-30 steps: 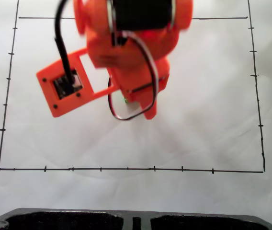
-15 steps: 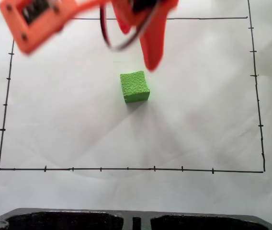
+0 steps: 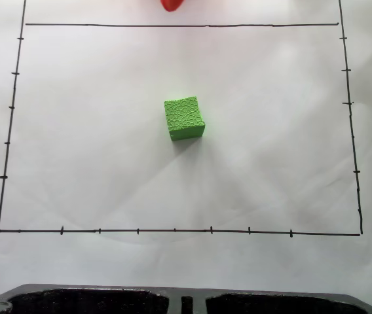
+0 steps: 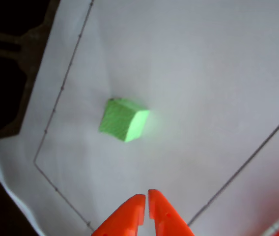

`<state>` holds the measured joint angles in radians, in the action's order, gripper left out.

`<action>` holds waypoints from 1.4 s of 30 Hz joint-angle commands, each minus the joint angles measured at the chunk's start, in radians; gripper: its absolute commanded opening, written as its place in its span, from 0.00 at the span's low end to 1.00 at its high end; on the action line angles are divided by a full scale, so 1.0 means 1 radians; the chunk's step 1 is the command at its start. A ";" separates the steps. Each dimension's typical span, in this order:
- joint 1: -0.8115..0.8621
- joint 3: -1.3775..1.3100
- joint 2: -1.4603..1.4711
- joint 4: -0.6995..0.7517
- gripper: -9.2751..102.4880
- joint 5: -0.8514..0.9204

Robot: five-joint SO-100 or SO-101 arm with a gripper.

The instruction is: Grasp the colored block, Place it on the black dot, and then return the arm to the default position.

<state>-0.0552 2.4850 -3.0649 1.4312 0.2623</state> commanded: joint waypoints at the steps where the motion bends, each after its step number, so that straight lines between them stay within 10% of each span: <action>1: 0.012 0.067 -0.107 -0.028 0.08 -0.020; 22: 0.057 0.492 -0.204 -0.422 0.08 -0.117; 42: 0.081 0.529 -0.204 -0.453 0.08 -0.135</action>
<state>0.0230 3.0173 -3.2566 0.9910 0.1273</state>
